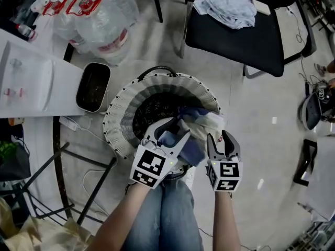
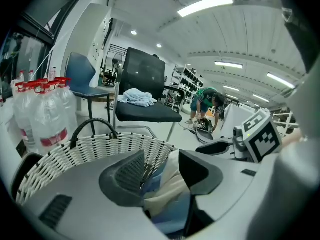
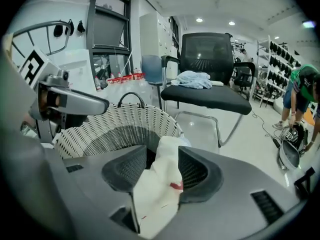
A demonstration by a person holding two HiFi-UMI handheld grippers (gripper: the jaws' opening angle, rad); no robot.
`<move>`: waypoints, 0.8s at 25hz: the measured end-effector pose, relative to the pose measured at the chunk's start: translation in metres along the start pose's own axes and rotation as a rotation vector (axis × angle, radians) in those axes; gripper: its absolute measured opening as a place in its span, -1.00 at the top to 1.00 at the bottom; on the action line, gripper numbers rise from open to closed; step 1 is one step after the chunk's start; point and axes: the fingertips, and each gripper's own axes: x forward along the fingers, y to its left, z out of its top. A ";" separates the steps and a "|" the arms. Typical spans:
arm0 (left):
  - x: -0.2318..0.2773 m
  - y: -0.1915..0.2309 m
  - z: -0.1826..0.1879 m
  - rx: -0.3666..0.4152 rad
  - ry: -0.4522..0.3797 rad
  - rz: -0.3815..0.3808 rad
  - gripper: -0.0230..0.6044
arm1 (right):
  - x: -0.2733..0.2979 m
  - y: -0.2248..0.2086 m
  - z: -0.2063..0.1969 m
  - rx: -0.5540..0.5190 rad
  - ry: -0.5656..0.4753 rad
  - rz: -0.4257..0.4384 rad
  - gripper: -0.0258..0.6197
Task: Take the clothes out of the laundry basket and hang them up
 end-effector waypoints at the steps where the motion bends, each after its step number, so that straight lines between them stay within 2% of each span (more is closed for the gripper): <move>1: 0.001 0.000 -0.002 -0.003 0.000 -0.001 0.22 | 0.003 -0.002 -0.006 0.005 0.014 -0.005 0.34; 8: 0.001 -0.002 -0.007 0.006 -0.004 -0.006 0.22 | 0.019 -0.012 -0.030 0.025 0.104 -0.054 0.33; 13: 0.000 -0.003 -0.009 0.000 -0.004 -0.005 0.22 | 0.017 -0.015 -0.029 0.005 0.114 -0.095 0.57; 17: -0.004 -0.005 -0.011 0.000 -0.001 -0.009 0.22 | 0.009 -0.012 -0.023 0.010 0.077 -0.105 0.77; 20: -0.011 -0.006 -0.008 -0.008 0.003 -0.009 0.22 | -0.002 -0.007 -0.012 0.043 0.033 -0.085 0.81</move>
